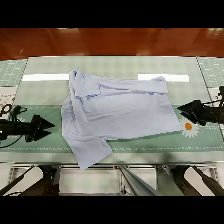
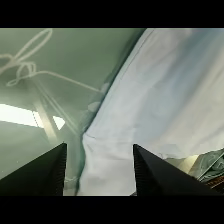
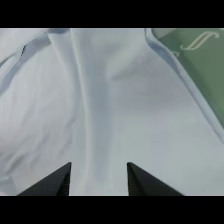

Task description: Fold the shirts.

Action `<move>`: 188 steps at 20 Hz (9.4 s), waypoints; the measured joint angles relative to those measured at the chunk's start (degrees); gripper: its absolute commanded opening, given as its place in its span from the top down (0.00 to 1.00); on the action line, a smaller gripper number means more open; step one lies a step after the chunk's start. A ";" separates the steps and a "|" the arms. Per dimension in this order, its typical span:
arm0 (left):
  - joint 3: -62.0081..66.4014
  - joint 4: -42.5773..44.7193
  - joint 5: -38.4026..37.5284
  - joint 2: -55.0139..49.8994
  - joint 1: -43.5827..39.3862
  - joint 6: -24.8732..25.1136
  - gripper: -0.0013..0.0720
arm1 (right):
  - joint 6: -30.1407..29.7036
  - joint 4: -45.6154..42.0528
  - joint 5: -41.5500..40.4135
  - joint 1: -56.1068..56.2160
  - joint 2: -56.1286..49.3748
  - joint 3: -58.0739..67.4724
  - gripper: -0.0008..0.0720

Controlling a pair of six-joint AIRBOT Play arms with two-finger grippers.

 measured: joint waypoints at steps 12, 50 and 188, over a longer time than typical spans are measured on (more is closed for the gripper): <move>-4.28 -2.40 7.93 -1.44 -15.89 -1.05 0.37 | -0.76 0.37 2.10 -0.11 2.21 -2.01 0.43; 37.59 -16.57 12.02 8.85 -22.38 1.33 0.94 | 4.63 0.42 0.61 9.66 -5.29 43.67 0.96; 38.86 -8.07 15.58 -27.17 -25.03 0.66 0.94 | 3.50 2.25 -7.26 16.20 -33.75 31.04 0.95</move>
